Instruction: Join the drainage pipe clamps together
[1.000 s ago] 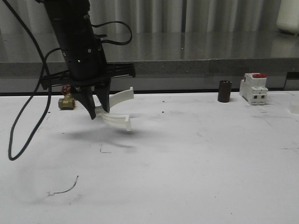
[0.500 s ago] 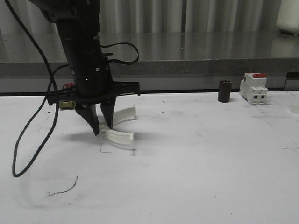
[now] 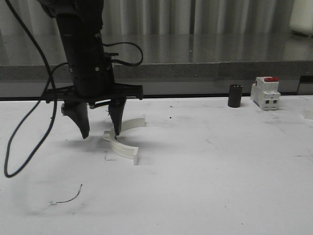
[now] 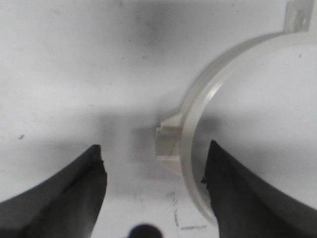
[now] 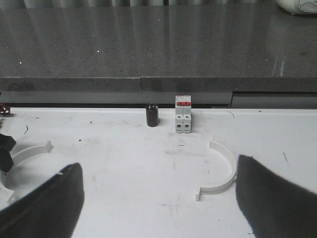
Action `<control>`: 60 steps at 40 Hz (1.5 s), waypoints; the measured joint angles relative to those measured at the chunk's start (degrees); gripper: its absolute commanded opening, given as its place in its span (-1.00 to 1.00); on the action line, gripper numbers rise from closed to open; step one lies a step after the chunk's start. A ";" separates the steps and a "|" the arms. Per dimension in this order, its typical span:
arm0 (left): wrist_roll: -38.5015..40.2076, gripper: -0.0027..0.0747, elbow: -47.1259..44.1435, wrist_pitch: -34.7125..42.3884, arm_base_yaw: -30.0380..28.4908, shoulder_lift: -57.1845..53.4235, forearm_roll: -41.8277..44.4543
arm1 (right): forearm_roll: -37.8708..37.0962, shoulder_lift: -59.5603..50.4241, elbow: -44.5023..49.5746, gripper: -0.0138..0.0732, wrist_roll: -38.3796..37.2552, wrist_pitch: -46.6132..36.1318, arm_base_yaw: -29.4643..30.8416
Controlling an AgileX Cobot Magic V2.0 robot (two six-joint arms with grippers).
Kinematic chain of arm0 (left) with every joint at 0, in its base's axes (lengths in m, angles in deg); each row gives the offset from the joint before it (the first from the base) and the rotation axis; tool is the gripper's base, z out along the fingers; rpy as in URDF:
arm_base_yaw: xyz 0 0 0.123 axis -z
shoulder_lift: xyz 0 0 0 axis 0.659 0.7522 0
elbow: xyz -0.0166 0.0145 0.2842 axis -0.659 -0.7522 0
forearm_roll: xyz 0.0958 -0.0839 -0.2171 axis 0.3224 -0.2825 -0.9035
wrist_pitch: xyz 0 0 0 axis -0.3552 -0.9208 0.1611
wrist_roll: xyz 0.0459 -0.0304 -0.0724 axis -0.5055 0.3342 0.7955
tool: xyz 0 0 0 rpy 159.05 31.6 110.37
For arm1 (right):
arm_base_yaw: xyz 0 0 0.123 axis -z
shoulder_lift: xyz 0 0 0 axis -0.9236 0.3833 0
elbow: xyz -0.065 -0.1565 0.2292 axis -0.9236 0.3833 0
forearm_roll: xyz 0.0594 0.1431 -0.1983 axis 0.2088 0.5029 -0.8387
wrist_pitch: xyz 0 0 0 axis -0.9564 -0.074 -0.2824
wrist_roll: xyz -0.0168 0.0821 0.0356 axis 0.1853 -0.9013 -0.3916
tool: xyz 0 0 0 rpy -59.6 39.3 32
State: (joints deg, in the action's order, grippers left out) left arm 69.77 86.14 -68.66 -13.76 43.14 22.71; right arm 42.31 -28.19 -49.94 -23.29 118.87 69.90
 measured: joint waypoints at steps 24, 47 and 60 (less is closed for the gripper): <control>-5.54 -0.74 -31.84 19.81 -5.21 -30.91 3.70 | 0.00 0.00 0.00 0.79 0.00 0.00 0.00; -11.03 -0.98 -64.37 36.02 -12.74 -73.73 9.97 | 0.00 0.00 0.00 0.79 0.00 0.00 0.00; -11.16 -0.98 -77.32 47.29 -12.74 -104.09 16.34 | 0.00 0.00 0.00 0.79 0.00 0.00 0.00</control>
State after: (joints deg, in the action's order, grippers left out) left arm 58.61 8.82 -21.37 -26.49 -60.95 39.04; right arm 42.31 -28.19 -49.94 -23.29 118.87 69.90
